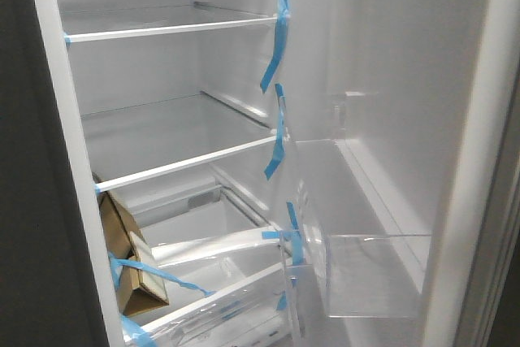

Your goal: Close fridge door

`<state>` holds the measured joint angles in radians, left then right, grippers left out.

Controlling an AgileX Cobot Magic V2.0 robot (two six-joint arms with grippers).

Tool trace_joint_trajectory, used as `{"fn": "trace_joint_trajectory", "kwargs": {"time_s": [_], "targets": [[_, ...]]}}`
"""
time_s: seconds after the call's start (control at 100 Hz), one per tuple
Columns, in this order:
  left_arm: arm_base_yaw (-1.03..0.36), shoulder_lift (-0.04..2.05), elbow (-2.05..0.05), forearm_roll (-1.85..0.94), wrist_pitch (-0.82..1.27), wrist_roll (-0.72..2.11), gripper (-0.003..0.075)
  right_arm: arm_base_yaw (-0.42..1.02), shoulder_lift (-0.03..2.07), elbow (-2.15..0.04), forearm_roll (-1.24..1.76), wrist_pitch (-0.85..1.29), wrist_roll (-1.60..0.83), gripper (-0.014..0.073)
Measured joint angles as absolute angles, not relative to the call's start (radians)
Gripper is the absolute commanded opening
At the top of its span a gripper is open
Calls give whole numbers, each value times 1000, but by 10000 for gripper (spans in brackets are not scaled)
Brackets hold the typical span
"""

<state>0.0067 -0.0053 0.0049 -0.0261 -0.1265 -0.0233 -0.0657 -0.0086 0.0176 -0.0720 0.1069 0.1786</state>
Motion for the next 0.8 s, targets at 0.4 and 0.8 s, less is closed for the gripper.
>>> {"fn": "trace_joint_trajectory", "kwargs": {"time_s": [0.4, 0.8], "targets": [[7, -5, 5, -26, -126, -23, -20, -66, -9, 18, -72, 107, 179, -46], [7, -5, 5, -26, -126, -23, -20, -66, -9, 18, -43, 91, 179, -46]]}}
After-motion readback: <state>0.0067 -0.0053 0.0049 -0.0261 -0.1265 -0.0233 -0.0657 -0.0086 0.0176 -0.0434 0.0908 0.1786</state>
